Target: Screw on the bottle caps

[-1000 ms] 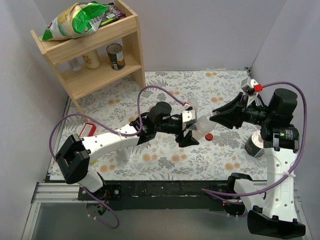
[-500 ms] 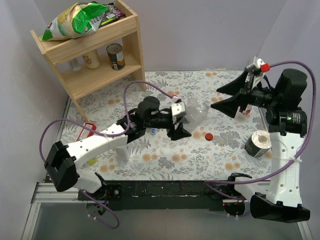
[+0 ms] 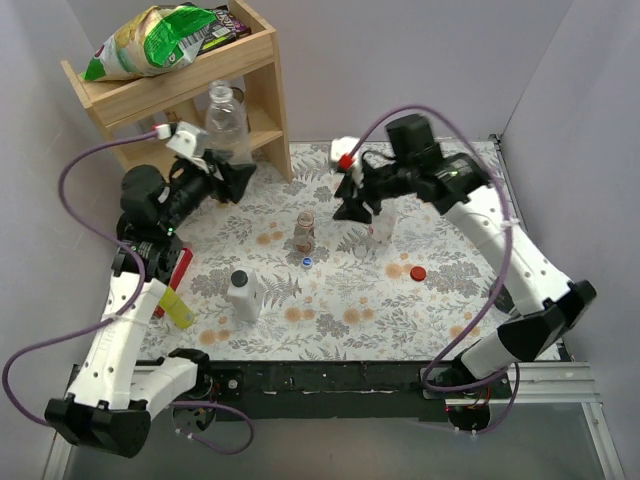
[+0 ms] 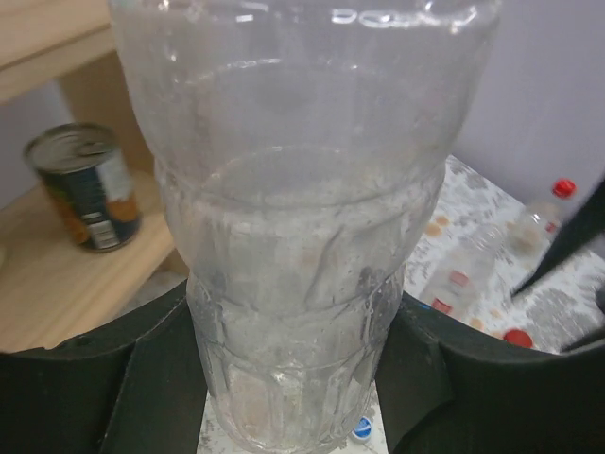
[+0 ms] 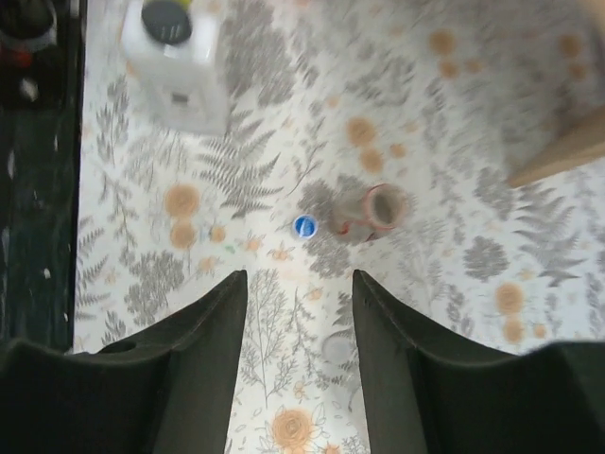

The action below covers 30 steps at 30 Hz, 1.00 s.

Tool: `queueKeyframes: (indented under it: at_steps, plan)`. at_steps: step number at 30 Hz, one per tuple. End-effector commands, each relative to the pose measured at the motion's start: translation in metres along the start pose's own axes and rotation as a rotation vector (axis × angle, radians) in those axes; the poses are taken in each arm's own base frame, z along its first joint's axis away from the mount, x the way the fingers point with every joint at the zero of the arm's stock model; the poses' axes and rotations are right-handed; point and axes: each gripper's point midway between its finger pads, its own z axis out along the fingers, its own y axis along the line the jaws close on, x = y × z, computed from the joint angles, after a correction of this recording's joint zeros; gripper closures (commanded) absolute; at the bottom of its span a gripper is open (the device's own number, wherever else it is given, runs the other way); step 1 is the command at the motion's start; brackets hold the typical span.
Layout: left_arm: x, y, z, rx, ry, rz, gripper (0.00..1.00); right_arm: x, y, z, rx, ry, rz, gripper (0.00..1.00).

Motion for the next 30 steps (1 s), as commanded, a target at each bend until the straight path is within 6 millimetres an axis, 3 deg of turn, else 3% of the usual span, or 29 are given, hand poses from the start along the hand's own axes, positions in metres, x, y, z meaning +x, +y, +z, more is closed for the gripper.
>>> queueKeyframes:
  at_steps: [1, 6, 8, 16, 17, 30]
  plan:
    - [-0.019, 0.036, -0.031, -0.158, -0.055, -0.079, 1.0, 0.074, 0.039, 0.05, -0.129, 0.229, -0.243, 0.45]
    - [-0.017, 0.041, -0.052, -0.198, -0.073, -0.085, 1.0, 0.122, 0.056, 0.095, -0.289, 0.318, -0.366, 0.41]
    - [-0.009, 0.038, -0.054, -0.182, -0.059, -0.086, 1.0, 0.123, 0.05, 0.104, -0.335, 0.327, -0.472, 0.41]
    - [0.002, 0.032, -0.056, -0.149, -0.059, -0.103, 1.0, 0.16, 0.046, 0.15, -0.523, 0.394, -0.777, 0.41]
    - [0.003, 0.032, -0.055, -0.145, -0.058, -0.106, 1.0, 0.172, 0.049, 0.156, -0.577, 0.411, -0.808, 0.41]
    - [0.017, 0.029, -0.06, -0.14, -0.035, -0.125, 1.0, 0.221, 0.037, 0.196, -0.733, 0.522, -0.985, 0.47]
